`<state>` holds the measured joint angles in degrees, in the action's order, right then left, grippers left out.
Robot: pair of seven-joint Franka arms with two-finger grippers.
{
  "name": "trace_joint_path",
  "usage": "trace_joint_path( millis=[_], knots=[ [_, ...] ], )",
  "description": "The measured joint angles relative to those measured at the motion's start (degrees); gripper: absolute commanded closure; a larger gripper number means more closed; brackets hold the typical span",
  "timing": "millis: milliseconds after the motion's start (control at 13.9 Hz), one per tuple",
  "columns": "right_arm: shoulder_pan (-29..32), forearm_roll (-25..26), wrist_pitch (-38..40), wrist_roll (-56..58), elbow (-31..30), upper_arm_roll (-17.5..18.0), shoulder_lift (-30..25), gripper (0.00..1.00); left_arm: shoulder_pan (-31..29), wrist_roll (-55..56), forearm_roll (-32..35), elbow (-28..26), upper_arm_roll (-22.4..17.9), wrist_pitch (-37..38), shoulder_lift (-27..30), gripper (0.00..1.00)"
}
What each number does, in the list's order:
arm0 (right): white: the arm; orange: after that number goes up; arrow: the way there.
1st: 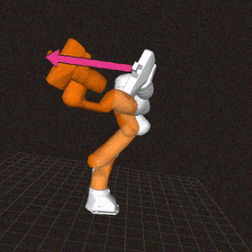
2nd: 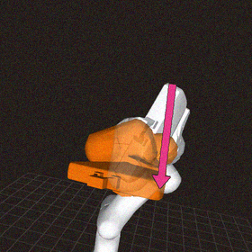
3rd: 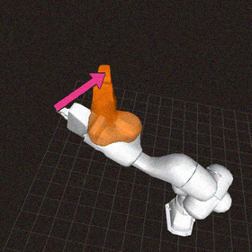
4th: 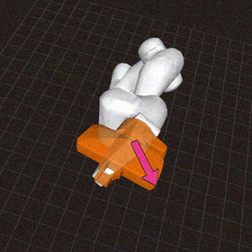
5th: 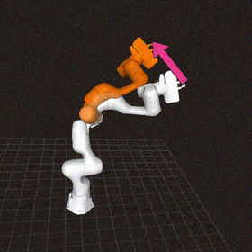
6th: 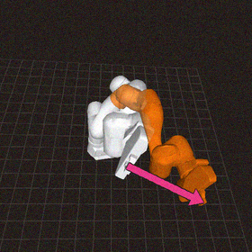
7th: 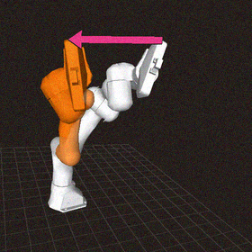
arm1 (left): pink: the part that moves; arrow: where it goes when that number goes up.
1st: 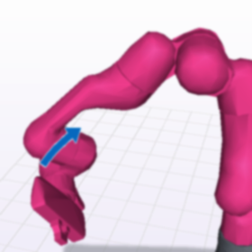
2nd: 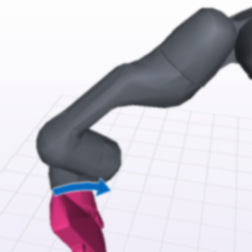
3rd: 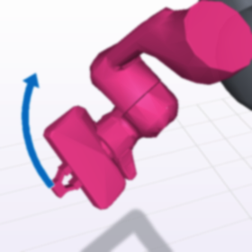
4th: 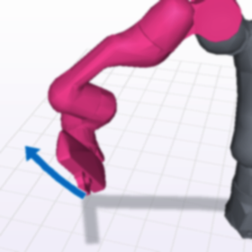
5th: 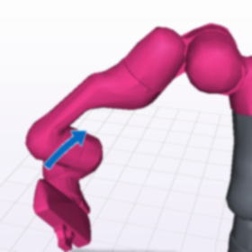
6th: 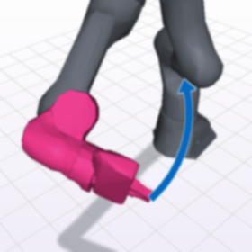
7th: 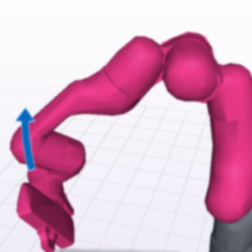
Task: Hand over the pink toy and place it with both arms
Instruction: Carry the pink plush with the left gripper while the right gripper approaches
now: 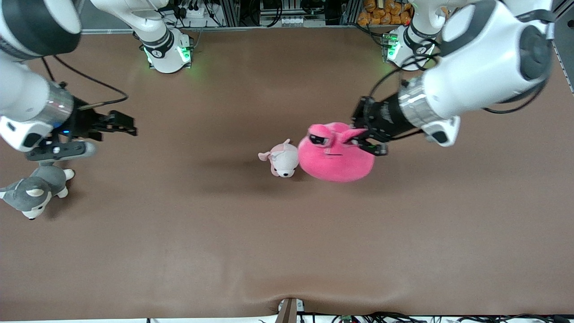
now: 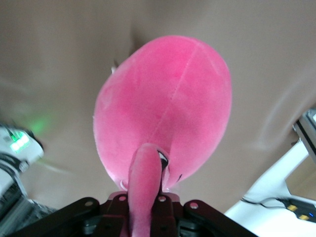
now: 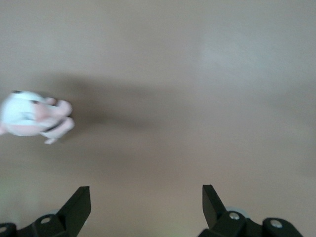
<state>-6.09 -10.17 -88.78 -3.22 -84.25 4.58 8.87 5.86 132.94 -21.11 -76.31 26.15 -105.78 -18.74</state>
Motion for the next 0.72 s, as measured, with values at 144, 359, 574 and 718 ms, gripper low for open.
trace_joint_path(
  millis=[144,359,574,718],
  knots=[
    [-1.0,-7.3,-3.1,0.9,0.1,0.0,0.3,0.00,4.8,6.5,0.0,0.2,-0.1,-6.2,-1.1,1.00],
    [-1.0,-15.6,-6.2,8.8,0.1,-0.2,1.7,0.00,9.8,11.7,0.0,0.8,-0.2,-10.8,-2.6,1.00],
    [-2.5,-17.8,-6.8,14.9,0.6,0.0,2.4,0.00,12.8,16.5,0.0,0.9,-1.2,-15.1,-3.9,1.00],
    [-5.0,-17.8,-6.8,16.8,1.2,0.1,2.3,0.00,13.7,17.7,0.0,0.9,-1.4,-16.6,-4.8,1.00]
  ],
)
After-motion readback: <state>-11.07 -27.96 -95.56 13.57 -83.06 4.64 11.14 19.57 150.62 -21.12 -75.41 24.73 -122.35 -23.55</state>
